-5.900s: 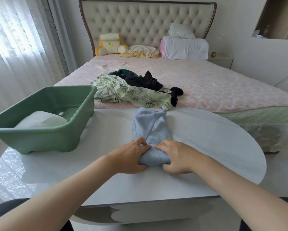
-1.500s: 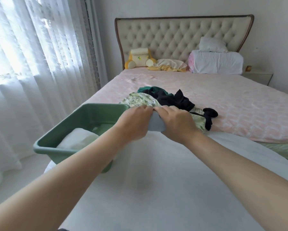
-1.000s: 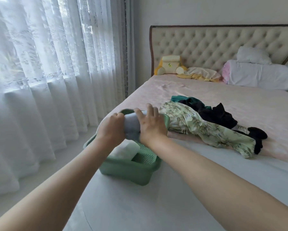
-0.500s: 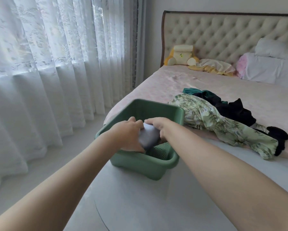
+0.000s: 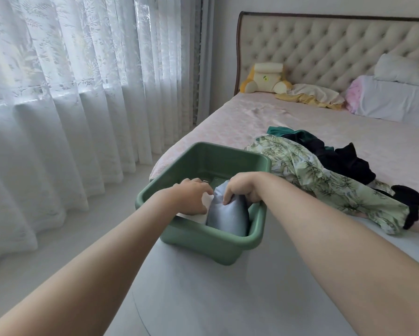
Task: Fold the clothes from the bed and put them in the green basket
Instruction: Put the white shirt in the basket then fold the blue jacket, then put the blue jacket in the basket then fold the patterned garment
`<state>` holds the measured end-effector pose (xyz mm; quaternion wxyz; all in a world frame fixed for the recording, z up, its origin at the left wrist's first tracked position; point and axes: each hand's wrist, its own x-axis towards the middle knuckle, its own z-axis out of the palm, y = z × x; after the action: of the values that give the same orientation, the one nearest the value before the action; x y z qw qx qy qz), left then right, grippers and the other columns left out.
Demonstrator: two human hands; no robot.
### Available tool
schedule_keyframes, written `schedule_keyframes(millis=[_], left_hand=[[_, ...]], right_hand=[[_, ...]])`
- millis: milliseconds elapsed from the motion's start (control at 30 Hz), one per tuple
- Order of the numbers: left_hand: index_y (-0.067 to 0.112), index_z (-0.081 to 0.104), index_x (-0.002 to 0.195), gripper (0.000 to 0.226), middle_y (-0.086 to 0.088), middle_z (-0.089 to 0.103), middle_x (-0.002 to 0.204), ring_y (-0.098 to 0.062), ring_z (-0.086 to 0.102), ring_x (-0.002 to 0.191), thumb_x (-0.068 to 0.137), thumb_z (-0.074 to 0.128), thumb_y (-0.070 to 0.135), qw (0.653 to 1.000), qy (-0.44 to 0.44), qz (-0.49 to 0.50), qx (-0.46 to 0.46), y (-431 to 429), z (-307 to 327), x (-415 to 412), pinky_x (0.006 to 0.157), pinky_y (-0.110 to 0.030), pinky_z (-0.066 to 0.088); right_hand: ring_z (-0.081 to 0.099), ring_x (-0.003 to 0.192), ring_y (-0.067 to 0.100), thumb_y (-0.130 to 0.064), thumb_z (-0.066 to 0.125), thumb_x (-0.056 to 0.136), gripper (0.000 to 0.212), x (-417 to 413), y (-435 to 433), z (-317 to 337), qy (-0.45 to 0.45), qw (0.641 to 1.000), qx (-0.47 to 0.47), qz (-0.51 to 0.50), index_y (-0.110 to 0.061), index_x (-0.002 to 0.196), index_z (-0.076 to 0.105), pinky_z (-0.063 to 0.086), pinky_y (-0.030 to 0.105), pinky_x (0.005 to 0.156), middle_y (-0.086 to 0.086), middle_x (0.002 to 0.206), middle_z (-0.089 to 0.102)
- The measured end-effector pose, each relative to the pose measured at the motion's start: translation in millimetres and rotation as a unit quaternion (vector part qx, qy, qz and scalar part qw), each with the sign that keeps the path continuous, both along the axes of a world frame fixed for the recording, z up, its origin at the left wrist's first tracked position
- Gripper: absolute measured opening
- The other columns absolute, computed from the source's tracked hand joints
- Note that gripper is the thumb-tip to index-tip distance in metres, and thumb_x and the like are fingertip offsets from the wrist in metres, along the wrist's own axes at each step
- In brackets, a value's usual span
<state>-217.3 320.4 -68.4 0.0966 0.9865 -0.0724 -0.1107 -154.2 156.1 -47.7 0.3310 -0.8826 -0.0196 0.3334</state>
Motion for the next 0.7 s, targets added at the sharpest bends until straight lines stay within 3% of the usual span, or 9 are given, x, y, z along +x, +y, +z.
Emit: schedule_keyframes(millis=[133,233,300,333,400,467,533,600,700], left_hand=[[0.034,0.038,0.147,0.057,0.003,0.034,0.154,-0.029,0.028,0.143,0.091,0.044,0.027,1.0,0.002,0.01,0.0,-0.6,-0.7,4.2,0.115,-0.05,0.029],[0.036,0.036,0.147,0.059,0.004,0.035,0.154,-0.027,0.03,0.141,0.089,0.05,0.032,1.0,0.007,0.013,0.007,1.3,-1.5,6.5,0.115,-0.047,0.029],[0.039,0.034,0.147,0.064,0.005,0.033,0.154,-0.025,0.026,0.142,0.087,0.056,0.035,0.999,0.015,0.009,0.03,3.6,-2.4,8.9,0.115,-0.047,0.028],[0.041,0.033,0.147,0.066,0.006,0.031,0.155,-0.024,0.024,0.143,0.086,0.058,0.038,0.999,0.02,0.006,0.043,4.4,-3.2,10.3,0.114,-0.047,0.027],[0.046,0.03,0.147,0.068,0.007,0.026,0.158,-0.024,0.018,0.145,0.086,0.058,0.042,0.998,0.028,0.003,0.064,4.4,-4.8,12.4,0.114,-0.049,0.022],[0.049,0.023,0.15,0.071,0.008,0.014,0.162,-0.025,0.007,0.149,0.087,0.055,0.047,0.996,0.049,0.01,0.078,3.5,-5.6,12.2,0.116,-0.053,0.015],[0.049,0.014,0.152,0.076,0.009,0.003,0.165,-0.026,-0.004,0.151,0.088,0.053,0.052,0.994,0.071,0.014,0.078,2.6,-7.4,11.9,0.119,-0.054,0.009],[0.047,0.008,0.154,0.08,0.009,-0.005,0.165,-0.025,-0.012,0.151,0.089,0.053,0.054,0.994,0.09,0.014,0.067,2.9,-9.9,12.8,0.121,-0.052,0.006],[0.05,0.007,0.154,0.082,0.014,-0.011,0.164,-0.02,-0.02,0.15,0.089,0.057,0.045,0.993,0.11,0.028,0.035,6.5,-10.4,15.8,0.121,-0.056,0.005]], right_hand=[[0.06,0.099,0.033,0.009,0.043,0.069,0.029,-2.0,2.5,-4.7,0.117,0.985,0.126,0.009,-0.012,0.075,0.062,0.048,0.041,0.094,0.019,0.101,0.063],[0.053,0.086,0.03,0.01,0.032,0.076,0.035,-1.8,4.3,-8.5,0.074,0.994,0.078,-0.007,-0.012,0.062,0.056,0.043,0.031,0.074,0.015,0.083,0.054],[0.054,0.084,0.028,-0.003,0.042,0.093,0.024,-3.3,9.3,-8.9,-0.064,0.991,-0.103,0.063,-0.01,0.074,0.055,0.043,0.029,0.067,0.012,0.085,0.055],[0.058,0.091,0.029,-0.015,0.047,0.096,0.017,-2.0,12.1,-10.8,-0.144,0.965,-0.197,0.096,-0.009,0.086,0.059,0.048,0.031,0.073,0.012,0.098,0.061],[0.052,0.121,0.031,-0.031,0.053,0.092,0.037,1.1,17.1,-18.0,-0.242,0.904,-0.328,0.128,-0.013,0.124,0.058,0.044,0.043,0.101,0.012,0.133,0.054],[0.04,0.134,0.034,-0.028,0.053,0.091,0.053,-1.2,22.0,-18.1,-0.305,0.873,-0.352,0.145,-0.023,0.143,0.045,0.035,0.053,0.109,0.011,0.143,0.042],[0.043,0.133,0.034,-0.02,0.049,0.093,0.053,-4.7,21.4,-10.9,-0.29,0.879,-0.321,0.199,-0.022,0.146,0.042,0.039,0.051,0.107,0.012,0.146,0.041],[0.042,0.136,0.031,-0.025,0.05,0.091,0.059,-7.1,14.5,-1.4,-0.17,0.908,-0.284,0.255,-0.019,0.149,0.039,0.04,0.043,0.104,0.011,0.154,0.039],[0.023,0.15,0.028,-0.047,0.065,0.067,0.109,-6.9,-0.1,9.8,-0.057,0.899,-0.34,0.272,-0.04,0.159,0.008,0.032,0.045,0.115,0.002,0.167,0.014]])
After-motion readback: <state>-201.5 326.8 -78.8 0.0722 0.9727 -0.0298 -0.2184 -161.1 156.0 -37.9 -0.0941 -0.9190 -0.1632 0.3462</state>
